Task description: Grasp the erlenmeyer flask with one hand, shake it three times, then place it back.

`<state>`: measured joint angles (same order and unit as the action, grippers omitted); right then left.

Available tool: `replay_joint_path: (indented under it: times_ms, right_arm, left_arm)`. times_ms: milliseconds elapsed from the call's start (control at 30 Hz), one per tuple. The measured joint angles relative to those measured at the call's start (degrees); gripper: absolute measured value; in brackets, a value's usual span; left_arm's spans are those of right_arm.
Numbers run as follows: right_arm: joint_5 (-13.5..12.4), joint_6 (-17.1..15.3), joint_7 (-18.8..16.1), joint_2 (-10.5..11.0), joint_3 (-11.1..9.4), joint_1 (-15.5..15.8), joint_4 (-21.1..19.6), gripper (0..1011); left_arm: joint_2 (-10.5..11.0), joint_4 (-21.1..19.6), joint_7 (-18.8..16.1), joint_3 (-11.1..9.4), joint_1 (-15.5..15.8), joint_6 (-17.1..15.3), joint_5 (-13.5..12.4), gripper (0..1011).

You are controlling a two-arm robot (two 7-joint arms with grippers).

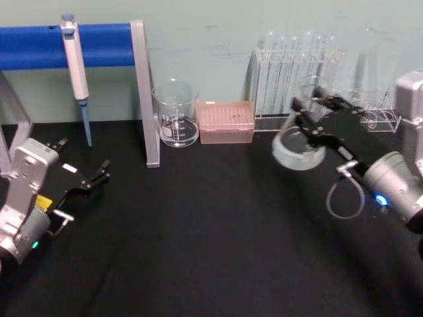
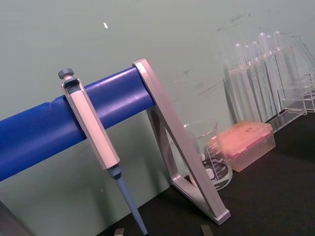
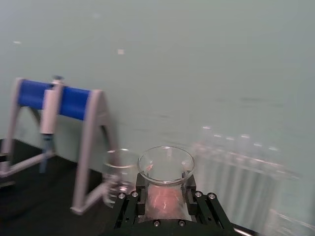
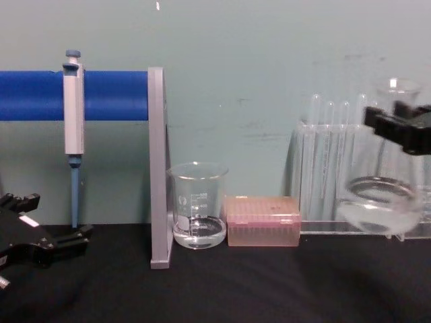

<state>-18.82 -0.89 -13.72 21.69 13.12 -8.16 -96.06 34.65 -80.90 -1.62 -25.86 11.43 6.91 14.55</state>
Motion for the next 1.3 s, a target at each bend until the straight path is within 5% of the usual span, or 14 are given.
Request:
replay_joint_path:
  times_ms: [200, 633, 867, 1300]
  right_arm:
    - [0.39, -0.57, 2.68, -0.21, -4.17, 2.68, -1.42, 450]
    - [1.35, -1.36, 2.7, -1.56, -6.62, 3.36, -1.18, 450]
    - [1.39, -1.59, -0.7, -2.58, -4.49, 1.25, 0.41, 450]
    - [-0.46, -2.07, -8.08, -3.57, 3.47, -4.15, 3.57, 450]
  left_arm:
    - [0.0, 0.0, 0.0, 0.0, 0.0, 0.0, 0.0, 1001]
    - [0.0, 0.0, 0.0, 0.0, 0.0, 0.0, 0.0, 1001]
    - [0.0, 0.0, 0.0, 0.0, 0.0, 0.0, 0.0, 1001]
    - [0.0, 0.0, 0.0, 0.0, 0.0, 0.0, 0.0, 1001]
